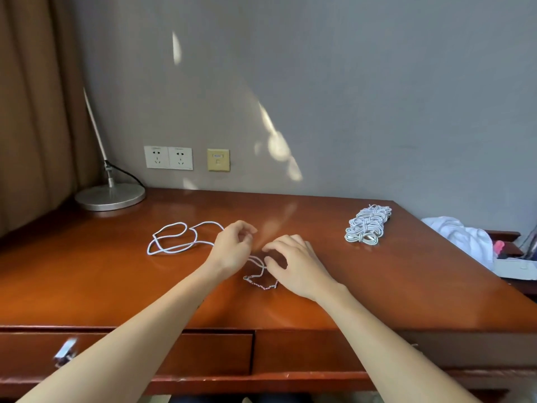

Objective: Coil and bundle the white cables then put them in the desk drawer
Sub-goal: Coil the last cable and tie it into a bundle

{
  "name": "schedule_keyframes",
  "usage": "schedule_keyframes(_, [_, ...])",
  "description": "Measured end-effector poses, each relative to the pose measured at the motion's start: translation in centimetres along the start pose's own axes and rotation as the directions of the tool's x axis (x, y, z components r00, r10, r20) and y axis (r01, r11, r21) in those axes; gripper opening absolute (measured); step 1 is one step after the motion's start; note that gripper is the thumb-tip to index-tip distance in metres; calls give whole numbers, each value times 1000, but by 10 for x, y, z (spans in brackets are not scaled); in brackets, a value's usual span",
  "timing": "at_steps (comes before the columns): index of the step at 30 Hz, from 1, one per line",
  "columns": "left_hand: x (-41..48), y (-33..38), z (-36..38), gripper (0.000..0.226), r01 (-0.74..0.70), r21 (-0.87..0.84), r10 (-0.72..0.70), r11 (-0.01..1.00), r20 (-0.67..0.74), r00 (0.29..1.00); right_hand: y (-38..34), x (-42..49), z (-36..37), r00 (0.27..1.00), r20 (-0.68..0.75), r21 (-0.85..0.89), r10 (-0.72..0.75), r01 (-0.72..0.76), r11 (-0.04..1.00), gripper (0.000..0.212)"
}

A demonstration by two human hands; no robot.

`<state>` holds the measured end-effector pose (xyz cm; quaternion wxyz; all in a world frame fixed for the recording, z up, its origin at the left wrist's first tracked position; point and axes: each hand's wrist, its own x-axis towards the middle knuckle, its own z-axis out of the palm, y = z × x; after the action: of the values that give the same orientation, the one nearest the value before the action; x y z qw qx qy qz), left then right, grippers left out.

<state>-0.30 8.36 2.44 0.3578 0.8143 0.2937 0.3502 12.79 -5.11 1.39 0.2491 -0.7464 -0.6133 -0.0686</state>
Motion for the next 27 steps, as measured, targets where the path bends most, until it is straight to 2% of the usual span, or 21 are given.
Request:
schedule_keyframes(6, [-14, -16, -19, 23, -115, 173, 109, 978, 45, 993, -11, -1, 7, 999, 34, 3, -6, 6, 1000, 31])
schedule_keyframes(11, [-9, -34, -27, 23, -123, 279, 77, 952, 168, 983, -8, 12, 19, 999, 43, -32, -27, 28, 999, 30])
schedule_keyframes(14, [-6, -45, -29, 24, -106, 279, 46, 954, 214, 976, -3, 20, 28, 999, 43, -34, -23, 24, 999, 25])
schedule_keyframes(21, [12, -59, -18, 19, -163, 355, 91, 921, 212, 973, 17, 44, 43, 997, -59, -92, -47, 42, 995, 19])
schedule_keyframes(27, [39, -67, -7, 20, -195, 362, 117, 911, 227, 967, 41, 71, 49, 993, -112, -69, -24, 17, 997, 16])
